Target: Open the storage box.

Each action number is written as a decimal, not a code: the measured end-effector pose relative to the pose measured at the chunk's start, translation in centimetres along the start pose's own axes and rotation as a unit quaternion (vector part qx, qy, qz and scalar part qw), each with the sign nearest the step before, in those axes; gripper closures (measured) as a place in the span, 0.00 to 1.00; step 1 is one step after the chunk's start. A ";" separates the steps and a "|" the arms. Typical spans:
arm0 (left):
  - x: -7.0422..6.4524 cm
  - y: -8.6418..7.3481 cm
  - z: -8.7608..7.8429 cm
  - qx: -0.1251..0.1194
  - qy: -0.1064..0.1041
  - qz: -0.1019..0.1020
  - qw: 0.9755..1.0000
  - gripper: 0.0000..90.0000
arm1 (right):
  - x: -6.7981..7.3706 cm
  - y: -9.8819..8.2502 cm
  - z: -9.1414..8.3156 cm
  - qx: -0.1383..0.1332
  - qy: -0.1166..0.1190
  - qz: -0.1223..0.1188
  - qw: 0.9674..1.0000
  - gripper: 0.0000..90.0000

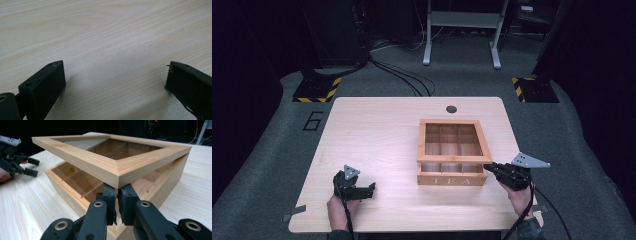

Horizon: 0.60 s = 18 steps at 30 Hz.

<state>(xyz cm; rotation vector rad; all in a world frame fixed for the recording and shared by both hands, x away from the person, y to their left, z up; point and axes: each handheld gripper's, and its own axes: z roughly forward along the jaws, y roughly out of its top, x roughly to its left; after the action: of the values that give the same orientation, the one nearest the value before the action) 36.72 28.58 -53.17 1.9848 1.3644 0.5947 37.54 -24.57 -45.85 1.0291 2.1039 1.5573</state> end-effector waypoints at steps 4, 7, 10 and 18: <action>0.0 0.0 0.0 0.000 0.000 0.000 1.000 0.03 | -0.1 -0.8 0.2 -0.001 0.000 -0.005 1.000 0.94; 0.0 0.0 0.0 0.000 0.000 0.000 1.000 0.03 | 0.1 -1.3 0.3 0.007 -0.001 0.003 1.000 0.94; 0.0 0.0 0.0 0.000 0.000 0.000 1.000 0.03 | 0.1 -1.9 0.5 0.016 -0.003 0.003 1.000 0.94; 0.0 0.0 0.0 0.000 0.000 0.000 1.000 0.03 | 0.1 -2.4 0.5 0.028 -0.005 0.001 1.000 0.94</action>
<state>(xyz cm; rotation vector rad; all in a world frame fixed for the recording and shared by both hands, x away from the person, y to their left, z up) 36.71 28.58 -53.16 1.9847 1.3643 0.5946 36.91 -24.47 -48.22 1.0554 2.1514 1.5003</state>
